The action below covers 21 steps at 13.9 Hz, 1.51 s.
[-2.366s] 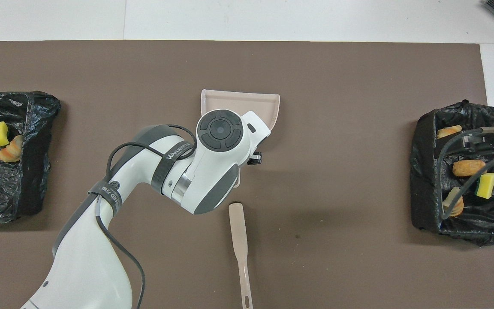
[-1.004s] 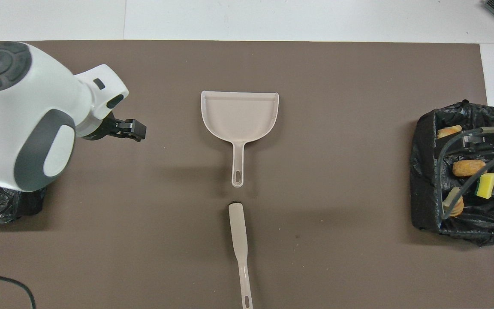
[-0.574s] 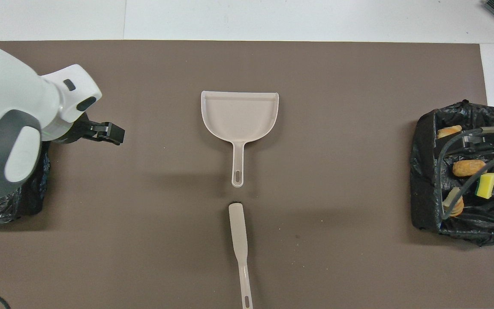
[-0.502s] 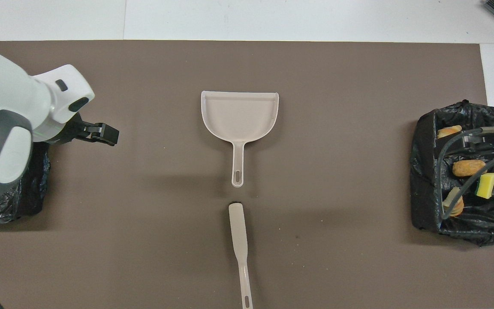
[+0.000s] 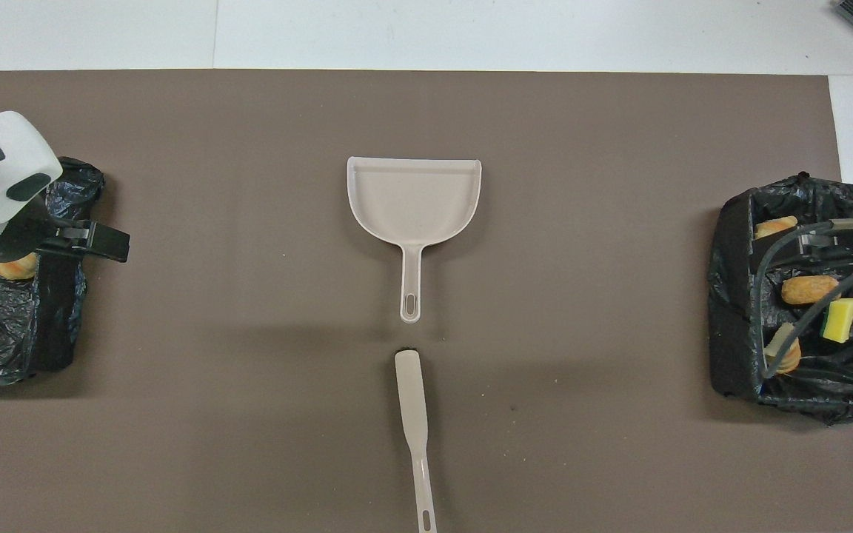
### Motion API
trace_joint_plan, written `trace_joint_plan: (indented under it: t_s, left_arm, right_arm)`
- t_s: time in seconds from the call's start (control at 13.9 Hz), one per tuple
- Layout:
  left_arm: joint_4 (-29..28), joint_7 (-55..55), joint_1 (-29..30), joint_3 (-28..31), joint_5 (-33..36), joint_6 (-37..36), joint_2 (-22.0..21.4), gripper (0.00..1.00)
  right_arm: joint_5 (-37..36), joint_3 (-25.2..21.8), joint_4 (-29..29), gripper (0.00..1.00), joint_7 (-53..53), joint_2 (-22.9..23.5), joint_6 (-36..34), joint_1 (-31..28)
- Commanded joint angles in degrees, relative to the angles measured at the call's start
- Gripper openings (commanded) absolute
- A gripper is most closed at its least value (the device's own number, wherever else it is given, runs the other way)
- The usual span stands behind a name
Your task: Sweep and dump trash in bin
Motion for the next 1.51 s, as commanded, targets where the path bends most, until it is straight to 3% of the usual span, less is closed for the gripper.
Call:
trace_joint_plan:
  t_s: [0.0,0.93,1.43]
  left_arm:
    - [6.6,-0.1,0.4,-0.6,-0.2,-4.6,2.1,1.0]
    - [3.0,-4.9,-0.2,-0.8,-0.3,0.7,1.4,1.0]
    - [1.8,-0.7,0.2,-0.9,-0.5,1.0,1.0,1.0]
  right_arm:
    - [1.0,0.2,-1.5,1.0,0.8,-1.0,1.6,-0.4]
    - [1.0,0.2,-1.5,1.0,0.8,-1.0,1.6,-0.4]
    - [1.0,0.2,-1.5,1.0,0.8,-1.0,1.6,-0.4]
